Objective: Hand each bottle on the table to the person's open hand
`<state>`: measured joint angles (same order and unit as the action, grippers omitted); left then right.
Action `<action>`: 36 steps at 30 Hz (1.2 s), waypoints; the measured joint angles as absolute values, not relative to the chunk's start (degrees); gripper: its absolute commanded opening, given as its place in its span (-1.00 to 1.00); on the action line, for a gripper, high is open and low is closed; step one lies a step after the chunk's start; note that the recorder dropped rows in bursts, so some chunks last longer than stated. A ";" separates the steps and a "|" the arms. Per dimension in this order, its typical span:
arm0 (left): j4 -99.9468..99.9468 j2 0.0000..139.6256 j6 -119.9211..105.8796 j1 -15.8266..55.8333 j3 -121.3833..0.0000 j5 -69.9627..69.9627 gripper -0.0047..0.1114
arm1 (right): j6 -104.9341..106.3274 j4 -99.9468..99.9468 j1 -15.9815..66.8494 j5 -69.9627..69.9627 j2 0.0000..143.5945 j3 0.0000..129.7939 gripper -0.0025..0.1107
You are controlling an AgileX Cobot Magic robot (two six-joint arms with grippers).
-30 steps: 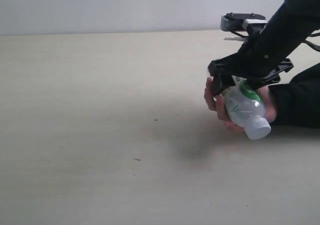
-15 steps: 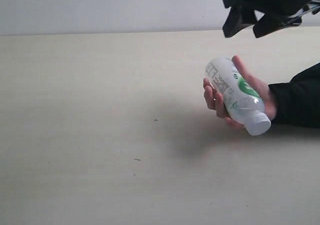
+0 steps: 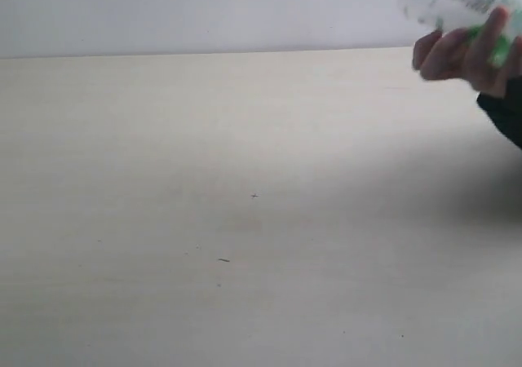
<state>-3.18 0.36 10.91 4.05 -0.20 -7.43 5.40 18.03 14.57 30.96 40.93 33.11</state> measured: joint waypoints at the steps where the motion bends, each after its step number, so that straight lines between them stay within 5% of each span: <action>1: -3.18 0.36 10.91 4.05 -0.20 -7.43 -0.92 | 5.40 18.04 14.57 29.75 38.02 30.32 -0.96; 10: -3.18 0.36 10.91 4.05 -0.20 -7.43 -0.92 | 5.40 21.33 14.57 29.04 24.42 24.24 -0.96; 36: -3.18 0.36 10.91 4.05 -0.20 -7.43 -0.92 | 5.20 21.13 14.57 30.98 23.53 24.24 -0.96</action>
<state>-3.18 0.36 10.91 4.05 -0.20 -7.43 5.20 21.13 14.57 30.98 23.53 24.24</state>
